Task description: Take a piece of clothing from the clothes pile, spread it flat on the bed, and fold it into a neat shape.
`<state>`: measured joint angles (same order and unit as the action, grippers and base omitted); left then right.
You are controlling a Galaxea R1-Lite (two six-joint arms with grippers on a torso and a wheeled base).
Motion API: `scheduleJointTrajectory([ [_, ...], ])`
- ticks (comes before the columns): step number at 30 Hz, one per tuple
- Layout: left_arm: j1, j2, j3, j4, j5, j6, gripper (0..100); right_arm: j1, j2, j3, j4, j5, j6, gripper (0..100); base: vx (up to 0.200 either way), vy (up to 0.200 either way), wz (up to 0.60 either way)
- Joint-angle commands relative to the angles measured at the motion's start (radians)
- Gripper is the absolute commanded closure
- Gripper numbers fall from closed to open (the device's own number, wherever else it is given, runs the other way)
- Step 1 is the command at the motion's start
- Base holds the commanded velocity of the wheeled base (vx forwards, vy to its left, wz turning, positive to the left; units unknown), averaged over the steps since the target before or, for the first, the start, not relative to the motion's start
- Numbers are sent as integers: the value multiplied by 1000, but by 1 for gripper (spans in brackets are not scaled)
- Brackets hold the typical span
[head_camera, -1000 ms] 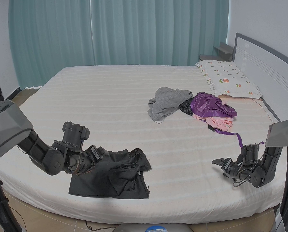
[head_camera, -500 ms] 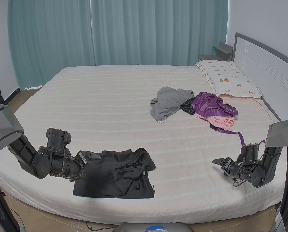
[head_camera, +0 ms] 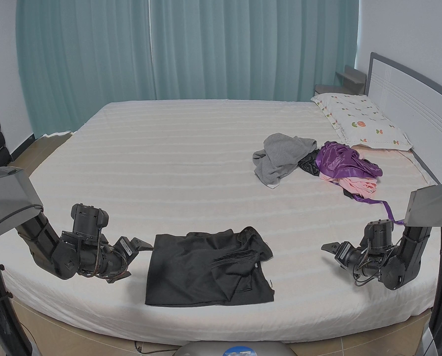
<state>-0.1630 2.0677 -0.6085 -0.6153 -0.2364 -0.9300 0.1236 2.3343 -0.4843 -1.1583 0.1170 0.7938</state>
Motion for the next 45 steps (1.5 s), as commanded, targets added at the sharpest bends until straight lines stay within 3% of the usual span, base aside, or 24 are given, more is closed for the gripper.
scheduleJointTrajectory([
  [1,0,11,3,-1,2,0,0,71,-52,24,-1,-45,-1,0,0,200,0],
  [6,0,11,6,0,6,2,0,152,-116,41,12,-76,-2,0,0,200,0],
  [10,-3,11,15,-3,9,3,0,284,-151,29,55,-152,-35,0,0,100,0],
  [14,-4,12,16,-3,9,7,0,375,-154,-60,192,-218,-107,0,0,0,0],
  [21,-6,15,15,-4,9,11,0,485,-142,-206,365,-258,-120,0,0,0,0],
  [27,-7,23,15,-6,14,13,0,508,-102,-309,502,-266,-171,0,0,0,0],
  [33,-9,23,15,-6,14,13,0,507,-36,-361,523,-270,-223,0,0,0,0],
  [38,-7,23,16,-6,14,13,0,502,-9,-432,658,-290,-271,0,0,0,0],
  [45,-7,23,16,-6,14,13,0,442,-70,-407,736,-373,-321,0,0,0,0],
])
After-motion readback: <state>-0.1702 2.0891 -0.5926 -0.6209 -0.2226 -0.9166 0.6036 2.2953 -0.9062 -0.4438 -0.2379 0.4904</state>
